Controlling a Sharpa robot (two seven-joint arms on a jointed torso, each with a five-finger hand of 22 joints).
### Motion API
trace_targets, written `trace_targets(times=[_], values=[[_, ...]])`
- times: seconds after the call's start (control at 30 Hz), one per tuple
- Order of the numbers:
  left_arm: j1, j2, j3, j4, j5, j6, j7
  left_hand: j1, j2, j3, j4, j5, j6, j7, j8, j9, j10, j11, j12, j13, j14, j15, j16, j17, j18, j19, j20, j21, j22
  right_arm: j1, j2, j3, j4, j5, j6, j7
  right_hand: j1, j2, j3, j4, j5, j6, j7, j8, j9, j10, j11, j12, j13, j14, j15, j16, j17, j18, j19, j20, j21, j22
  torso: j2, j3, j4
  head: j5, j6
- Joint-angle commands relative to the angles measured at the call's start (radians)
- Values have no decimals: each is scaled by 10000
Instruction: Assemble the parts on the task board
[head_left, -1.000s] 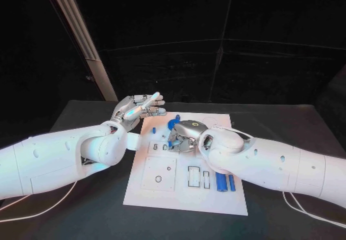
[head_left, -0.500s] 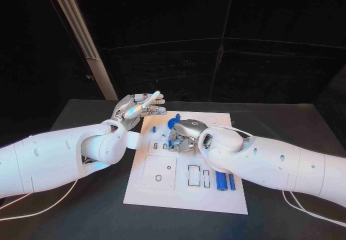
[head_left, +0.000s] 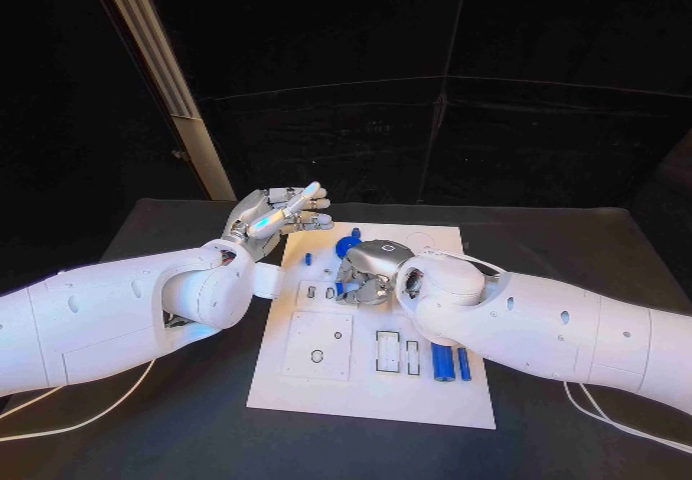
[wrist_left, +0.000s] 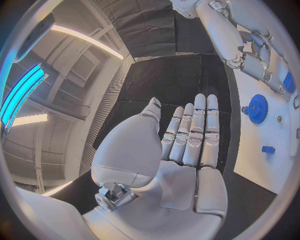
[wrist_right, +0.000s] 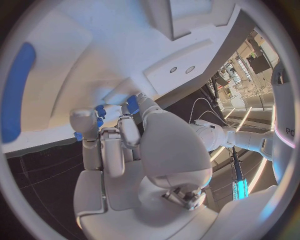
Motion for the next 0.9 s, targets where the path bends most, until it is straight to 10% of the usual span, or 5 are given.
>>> trace_targets(times=[0.03, 0.57, 0.73, 0.9], values=[[19, 5, 9, 6, 13, 101, 26, 9, 88, -39, -18, 16, 65, 12, -37, 8, 63, 7, -41, 9, 71, -17, -65, 17, 145, 60, 6, -52, -10, -48, -25, -54, -24, -114, 335, -291, -109, -109, -81, 20, 25, -204, 21, -67, -6, -74, 40, -92, -51, 866, 87, -60, 1863, -4, -80, 55, -90, -51, 0, 4, -4, -1, 3], [19, 2, 9, -34, 13, 137, 18, 16, 92, -44, -26, 16, 60, 13, -50, 4, 67, 8, -50, 6, 75, -17, -72, 20, 143, 64, 4, -55, -14, -76, -192, -54, 231, -171, -1990, -218, -1064, -730, -1416, 1012, 939, -1103, 212, -22, 25, -274, 234, -260, -242, 831, 256, -140, 1720, 43, -183, 217, -268, -342, -4, 4, 2, -12, 28], [18, -9, 9, -83, -113, 84, -109, 39, 131, -121, -68, 21, 210, -81, -75, 8, 269, -88, -64, 9, 582, -162, 111, 196, 155, 416, -114, 108, 34, -85, -615, -45, 709, 156, -3012, 843, -981, -786, -1695, 1184, 1019, -1213, 245, -25, 24, -296, 264, -249, -247, 804, 279, -197, 1613, 64, -244, 238, -348, -476, -19, 15, -19, 4, 40], [24, -53, 11, -75, -896, 203, -1075, -24, 51, -323, -106, 42, 538, -248, -59, 28, 1213, -432, 240, 142, 2241, -601, 1133, 896, 139, 1567, -597, 856, 365, 131, -1475, 14, 1441, 1753, -2841, 2787, -241, -433, -1664, 1042, 1329, -1100, 200, 104, 61, -884, 218, -1053, -930, 556, 242, -712, 699, 263, -869, 222, -1066, -1683, -48, 19, -15, 27, 130]])
